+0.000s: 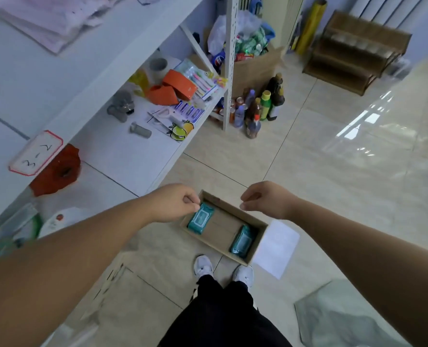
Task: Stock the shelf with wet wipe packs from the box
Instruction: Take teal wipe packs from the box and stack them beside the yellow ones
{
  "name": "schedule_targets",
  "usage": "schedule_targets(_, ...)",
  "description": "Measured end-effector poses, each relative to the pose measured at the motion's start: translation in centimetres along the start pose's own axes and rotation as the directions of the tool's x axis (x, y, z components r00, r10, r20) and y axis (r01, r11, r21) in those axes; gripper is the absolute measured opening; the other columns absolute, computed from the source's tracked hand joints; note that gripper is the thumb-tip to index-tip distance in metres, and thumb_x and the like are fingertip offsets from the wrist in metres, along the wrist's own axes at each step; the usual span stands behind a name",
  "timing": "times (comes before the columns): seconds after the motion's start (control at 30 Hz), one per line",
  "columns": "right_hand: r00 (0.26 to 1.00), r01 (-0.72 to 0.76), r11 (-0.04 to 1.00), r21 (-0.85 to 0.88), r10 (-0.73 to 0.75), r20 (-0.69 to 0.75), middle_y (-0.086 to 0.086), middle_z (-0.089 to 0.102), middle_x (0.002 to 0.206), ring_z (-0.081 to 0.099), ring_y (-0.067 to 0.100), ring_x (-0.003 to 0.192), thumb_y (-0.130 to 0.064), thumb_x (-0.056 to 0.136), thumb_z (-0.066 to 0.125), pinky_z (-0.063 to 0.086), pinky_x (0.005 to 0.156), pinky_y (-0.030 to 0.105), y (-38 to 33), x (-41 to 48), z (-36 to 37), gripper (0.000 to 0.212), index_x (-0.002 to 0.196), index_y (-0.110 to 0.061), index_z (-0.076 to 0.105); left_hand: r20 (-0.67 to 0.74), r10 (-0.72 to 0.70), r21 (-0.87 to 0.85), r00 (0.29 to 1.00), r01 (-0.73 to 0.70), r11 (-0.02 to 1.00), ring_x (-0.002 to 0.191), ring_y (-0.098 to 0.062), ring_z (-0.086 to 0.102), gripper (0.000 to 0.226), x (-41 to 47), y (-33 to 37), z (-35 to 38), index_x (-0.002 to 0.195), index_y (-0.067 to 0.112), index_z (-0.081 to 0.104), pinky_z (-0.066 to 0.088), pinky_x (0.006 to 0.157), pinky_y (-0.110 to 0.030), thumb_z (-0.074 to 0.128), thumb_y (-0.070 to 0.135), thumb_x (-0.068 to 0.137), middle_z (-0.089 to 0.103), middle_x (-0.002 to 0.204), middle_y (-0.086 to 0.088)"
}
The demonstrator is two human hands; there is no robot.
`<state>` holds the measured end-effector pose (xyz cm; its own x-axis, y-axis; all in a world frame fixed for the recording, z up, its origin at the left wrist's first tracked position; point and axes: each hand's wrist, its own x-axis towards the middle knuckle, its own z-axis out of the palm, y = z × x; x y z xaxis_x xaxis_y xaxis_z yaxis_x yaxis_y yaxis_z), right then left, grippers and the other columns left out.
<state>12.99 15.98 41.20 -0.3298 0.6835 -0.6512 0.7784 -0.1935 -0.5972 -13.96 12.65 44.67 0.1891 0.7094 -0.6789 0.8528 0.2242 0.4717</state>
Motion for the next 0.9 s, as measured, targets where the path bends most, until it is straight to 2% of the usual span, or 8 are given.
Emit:
schedule_targets(0.1,0.998,-0.065,0.996,0.053,0.064,0.026,-0.008,0.073,0.096,0.066,0.012,0.09,-0.034,0.081,0.08,0.051,0.079,0.025,3.2,3.6,1.9,0.02,0.097,-0.024,0.073,0.042,-0.034,-0.012,0.999,0.034,0.999,0.1,-0.005,0.062,0.024,4.4,-1.7,2.9,0.114,0.026,0.069,0.044,0.076,-0.014,0.062,0.036,0.093,0.067,0.108,0.012)
schedule_targets(0.2,0.991,-0.134,0.984,0.113,0.132,0.026,-0.004,0.073,0.094,0.062,0.009,0.077,-0.026,0.081,0.079,0.041,0.061,0.016,7.4,8.1,4.5,0.019,0.098,-0.021,0.073,0.064,-0.07,-0.052,0.995,0.074,0.996,0.099,-0.007,0.065,0.019,10.1,-4.6,6.7,0.107,0.024,0.071,0.05,0.081,-0.021,0.063,0.034,0.092,0.071,0.107,0.01)
schedule_targets(0.4,0.958,-0.269,0.925,0.269,0.287,-0.026,-0.011,0.069,0.084,0.058,0.004,0.07,-0.031,0.082,0.08,0.039,0.06,0.016,17.8,18.7,11.9,0.016,0.093,-0.023,0.074,0.025,-0.172,-0.083,0.985,0.173,0.981,0.099,-0.01,0.064,0.019,22.2,-12.7,14.8,0.106,0.024,0.07,0.05,0.087,-0.026,0.062,0.034,0.093,0.069,0.102,0.01)
schedule_targets(0.53,0.931,-0.341,0.894,0.289,0.363,-0.023,-0.015,0.056,0.068,0.049,0.006,0.063,-0.03,0.084,0.078,0.032,0.049,0.011,24.3,24.2,17.7,0.01,0.079,-0.026,0.07,0.051,-0.25,-0.128,0.967,0.254,0.959,0.1,-0.017,0.066,0.023,28.7,-18.5,20.6,0.107,0.02,0.07,0.052,0.092,-0.032,0.069,0.033,0.089,0.072,0.105,0.003)
schedule_targets(0.6,0.92,-0.374,0.882,0.286,0.391,-0.002,-0.011,0.062,0.08,0.052,0.003,0.066,-0.028,0.086,0.077,0.035,0.05,0.012,27.1,26.5,20.2,0.009,0.093,-0.023,0.074,0.069,-0.28,-0.137,0.957,0.287,0.948,0.101,-0.02,0.066,0.028,31.5,-21.2,23.1,0.111,0.017,0.068,0.052,0.093,-0.034,0.071,0.032,0.088,0.071,0.107,0.0)
schedule_targets(0.77,0.87,-0.492,0.851,0.183,0.486,0.078,0.006,0.067,0.086,0.064,0.019,0.074,-0.028,0.088,0.073,0.048,0.059,0.025,33.0,31.4,25.6,0.023,0.09,-0.006,0.071,0.074,-0.336,-0.128,0.939,0.343,0.93,0.103,-0.026,0.065,0.031,37.6,-26.7,28.6,0.109,0.009,0.066,0.05,0.096,-0.036,0.075,0.027,0.085,0.069,0.108,-0.008)
schedule_targets(0.83,0.854,-0.52,0.84,0.153,0.515,0.071,0.002,0.068,0.09,0.067,0.02,0.084,-0.031,0.087,0.074,0.054,0.065,0.027,35.3,33.5,27.3,0.022,0.092,-0.01,0.07,0.067,-0.347,-0.113,0.935,0.353,0.929,0.105,-0.03,0.065,0.033,39.8,-28.3,30.1,0.109,0.005,0.066,0.05,0.097,-0.038,0.076,0.025,0.084,0.07,0.109,-0.013)
schedule_targets(0.9,0.858,-0.514,0.854,0.084,0.511,0.055,-0.005,0.064,0.087,0.066,0.019,0.087,-0.034,0.085,0.075,0.047,0.058,0.021,37.5,35.3,28.6,0.022,0.093,-0.015,0.067,0.056,-0.349,-0.084,0.936,0.352,0.932,0.106,-0.031,0.065,0.038,42.0,-29.6,31.5,0.113,0.005,0.066,0.05,0.097,-0.038,0.076,0.028,0.085,0.069,0.114,-0.013)
